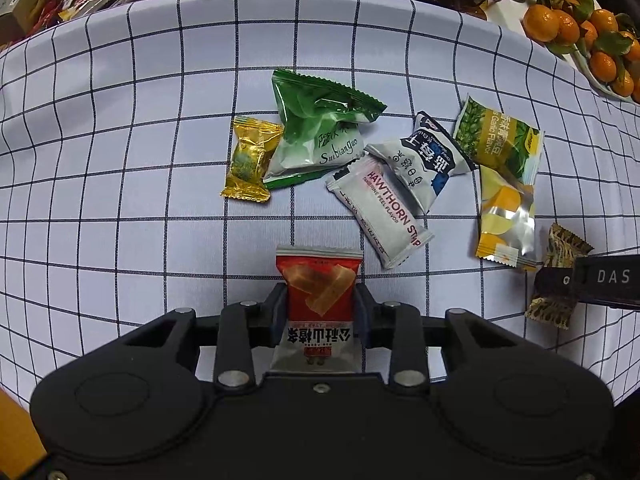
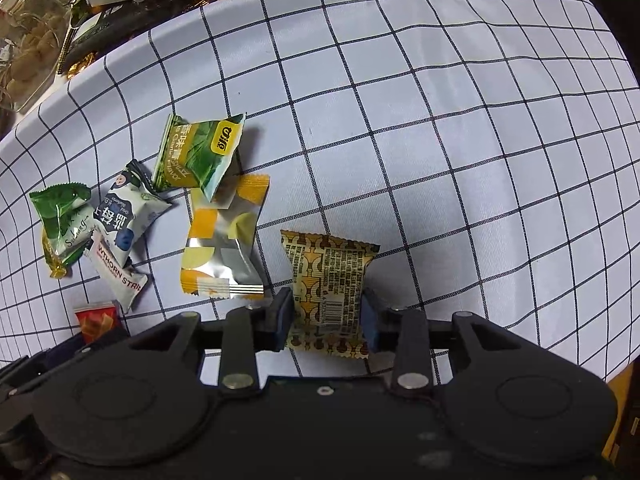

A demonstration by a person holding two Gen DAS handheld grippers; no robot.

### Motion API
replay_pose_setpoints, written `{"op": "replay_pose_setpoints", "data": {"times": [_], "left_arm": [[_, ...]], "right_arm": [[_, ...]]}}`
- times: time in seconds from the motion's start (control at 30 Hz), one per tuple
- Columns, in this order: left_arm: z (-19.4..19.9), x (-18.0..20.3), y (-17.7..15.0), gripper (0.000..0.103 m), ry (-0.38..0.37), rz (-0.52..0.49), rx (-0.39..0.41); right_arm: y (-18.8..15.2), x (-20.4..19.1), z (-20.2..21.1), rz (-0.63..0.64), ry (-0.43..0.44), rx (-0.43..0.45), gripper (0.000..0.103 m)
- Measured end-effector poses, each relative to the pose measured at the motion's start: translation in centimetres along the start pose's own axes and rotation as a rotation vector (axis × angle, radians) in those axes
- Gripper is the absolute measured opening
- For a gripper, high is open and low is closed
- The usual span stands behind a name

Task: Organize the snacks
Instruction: 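Carry the red-and-white packet and beige biscuit packet over the gold tray with both tools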

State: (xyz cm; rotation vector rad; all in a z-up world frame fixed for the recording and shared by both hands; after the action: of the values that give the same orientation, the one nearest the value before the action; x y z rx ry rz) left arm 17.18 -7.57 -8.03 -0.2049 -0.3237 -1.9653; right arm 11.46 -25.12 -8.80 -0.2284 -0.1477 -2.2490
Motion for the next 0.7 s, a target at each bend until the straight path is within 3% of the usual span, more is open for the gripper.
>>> {"op": "replay_pose_setpoints", "data": {"times": [0.4,0.7], "left_arm": [[4.0,0.4,-0.9,0.042,-0.035,0.004,0.069],[8.6,0.8,-4.1,0.042,-0.042,-0.034,0.151]], "right_arm": [[-0.7,1.3,4.5,-0.018,0.086,0.093,0.034],[-1.6,3.3,10.2,-0.019,0.17,0.316,0.034]]}}
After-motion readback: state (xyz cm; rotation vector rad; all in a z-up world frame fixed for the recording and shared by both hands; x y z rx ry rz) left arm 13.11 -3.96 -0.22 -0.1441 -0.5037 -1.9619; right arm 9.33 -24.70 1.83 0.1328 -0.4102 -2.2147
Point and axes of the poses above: each gripper's, at about its wrist camera, not at the fingertips, and z roughly against the way its jaws point, x to its right, y to its top, the point moved 4 cm from there along -z, roughly the way its jaws point, and after that the axes turned 14 degrees about -y, right-handed, at the moved point
